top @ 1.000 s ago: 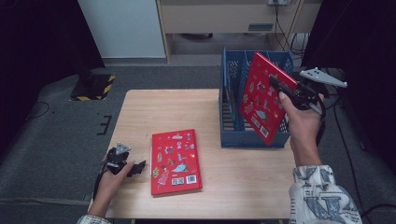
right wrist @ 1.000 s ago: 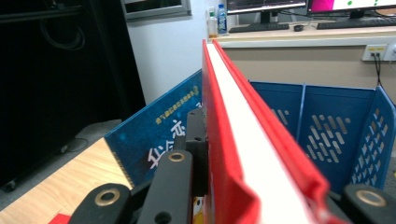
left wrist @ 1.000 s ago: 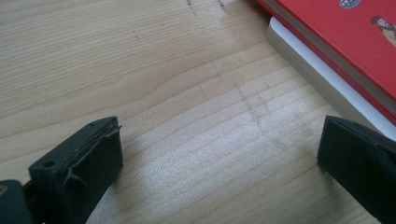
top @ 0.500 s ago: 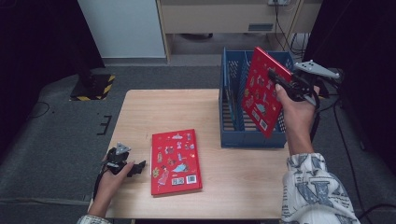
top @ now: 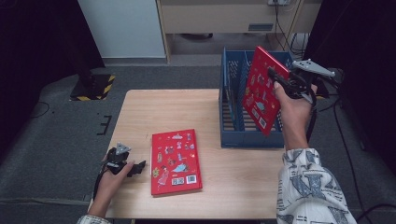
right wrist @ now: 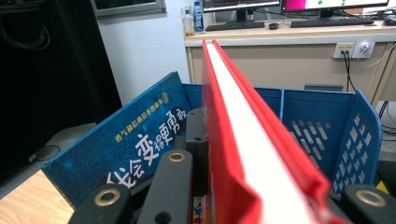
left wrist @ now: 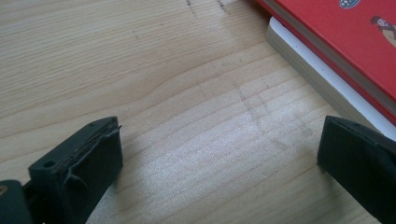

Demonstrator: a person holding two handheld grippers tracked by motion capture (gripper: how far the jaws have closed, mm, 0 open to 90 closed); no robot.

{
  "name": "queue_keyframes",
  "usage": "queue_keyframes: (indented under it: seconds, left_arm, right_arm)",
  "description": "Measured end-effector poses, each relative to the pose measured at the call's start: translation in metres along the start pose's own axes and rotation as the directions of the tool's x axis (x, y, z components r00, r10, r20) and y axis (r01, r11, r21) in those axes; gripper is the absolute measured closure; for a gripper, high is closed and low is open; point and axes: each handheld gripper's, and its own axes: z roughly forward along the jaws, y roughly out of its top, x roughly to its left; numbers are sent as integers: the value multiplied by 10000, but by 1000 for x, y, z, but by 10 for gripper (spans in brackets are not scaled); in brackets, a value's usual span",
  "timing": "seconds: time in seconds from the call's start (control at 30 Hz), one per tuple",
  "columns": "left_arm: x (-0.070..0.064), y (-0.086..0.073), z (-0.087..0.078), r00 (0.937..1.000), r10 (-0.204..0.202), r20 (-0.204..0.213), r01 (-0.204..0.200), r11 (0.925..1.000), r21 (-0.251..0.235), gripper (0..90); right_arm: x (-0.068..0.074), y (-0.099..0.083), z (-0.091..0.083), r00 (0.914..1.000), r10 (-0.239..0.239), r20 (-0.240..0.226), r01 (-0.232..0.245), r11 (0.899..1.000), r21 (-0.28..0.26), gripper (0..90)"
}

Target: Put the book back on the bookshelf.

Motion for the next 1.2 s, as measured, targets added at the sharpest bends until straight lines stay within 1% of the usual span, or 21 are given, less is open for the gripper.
queue_keyframes:
  seconds: [0.07,0.2,0.3,0.47,0.67,0.83,1.03,1.13,1.2]
  left_arm:
    - [0,0,0,10000,-4,0,4,10000,-3,0]
    - [0,0,0,10000,-3,-1,3,10000,-7,0]
    - [0,0,0,10000,-4,-1,4,10000,-5,0]
    - [0,0,0,10000,4,0,-4,10000,-6,0]
    - [0,0,0,10000,12,2,-12,10000,-14,0]
    - [-1,0,1,10000,-31,10,31,10000,-78,0]
    - [-1,0,1,10000,-28,13,29,10000,-74,0]
    - [-1,0,1,10000,-30,12,30,10000,-83,0]
    - [-1,0,1,10000,-30,22,31,10000,-82,0]
  right_arm:
    - [0,0,-1,10000,43,-18,-43,10000,11,799]
    - [1,0,-3,10000,-98,-20,98,9999,73,798]
    - [1,0,-5,9998,-185,31,185,9998,95,799]
    - [-3,-1,-1,9996,-158,214,156,9998,106,798]
    - [-4,-4,10,9989,-193,431,187,9997,152,798]
    - [-5,-5,24,9977,-189,651,178,9997,165,798]
    - [-7,-12,41,9957,-175,910,159,9997,182,798]
    - [-8,-15,45,9949,-86,1010,66,9998,199,798]
    - [-9,-17,49,9943,-138,1053,116,9997,218,799]
